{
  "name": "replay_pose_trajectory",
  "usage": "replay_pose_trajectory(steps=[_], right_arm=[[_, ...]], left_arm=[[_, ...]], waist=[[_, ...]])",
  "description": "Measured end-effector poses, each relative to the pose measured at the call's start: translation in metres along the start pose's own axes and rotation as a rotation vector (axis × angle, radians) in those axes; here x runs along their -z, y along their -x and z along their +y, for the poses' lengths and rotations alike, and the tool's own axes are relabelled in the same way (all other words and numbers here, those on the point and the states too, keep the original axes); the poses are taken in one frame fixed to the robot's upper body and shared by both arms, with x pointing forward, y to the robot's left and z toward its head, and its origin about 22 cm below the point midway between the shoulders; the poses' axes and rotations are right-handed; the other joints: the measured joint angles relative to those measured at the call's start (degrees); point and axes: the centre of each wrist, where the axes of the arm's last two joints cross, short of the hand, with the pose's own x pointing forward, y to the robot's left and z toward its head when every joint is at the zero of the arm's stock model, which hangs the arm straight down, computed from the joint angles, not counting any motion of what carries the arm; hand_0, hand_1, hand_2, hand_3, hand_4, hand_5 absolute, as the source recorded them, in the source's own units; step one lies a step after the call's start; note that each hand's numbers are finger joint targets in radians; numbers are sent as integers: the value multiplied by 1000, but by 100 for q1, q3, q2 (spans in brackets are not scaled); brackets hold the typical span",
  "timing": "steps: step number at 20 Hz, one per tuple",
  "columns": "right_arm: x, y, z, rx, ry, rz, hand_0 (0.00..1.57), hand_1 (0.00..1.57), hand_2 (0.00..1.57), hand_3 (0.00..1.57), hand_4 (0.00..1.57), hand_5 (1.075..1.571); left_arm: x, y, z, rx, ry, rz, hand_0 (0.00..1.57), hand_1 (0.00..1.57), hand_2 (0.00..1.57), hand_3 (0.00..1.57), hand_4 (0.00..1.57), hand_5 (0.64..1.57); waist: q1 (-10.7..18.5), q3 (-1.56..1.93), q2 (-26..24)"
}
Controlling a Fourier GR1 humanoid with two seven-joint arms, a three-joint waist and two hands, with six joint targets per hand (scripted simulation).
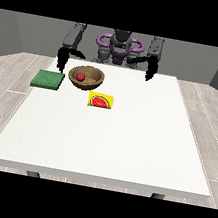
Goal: Pick the cup and pour the ball into the bowl, then pick the bowl and place it on the pad
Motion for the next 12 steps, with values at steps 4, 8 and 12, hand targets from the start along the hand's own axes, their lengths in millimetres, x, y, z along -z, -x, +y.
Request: replay_pose_trajectory(steps=[4,8,12], right_arm=[[6,10,9,7,31,4,0,0,0,0,257,1567],[6,26,4,10,59,6,0,0,0,0,214,1565],[6,36,-3,4,74,29,0,0,0,0,160,1563]], left_arm=[[-6,10,20,-45,15,-23,0,0,0,0,0,1565],[-7,9,38,-62,33,-44,0,0,0,0,0,1565],[-7,3,52,-63,43,-47,0,0,0,0,0,1565]], waist=[[76,14,46],[155,21,99],[191,25,66]])
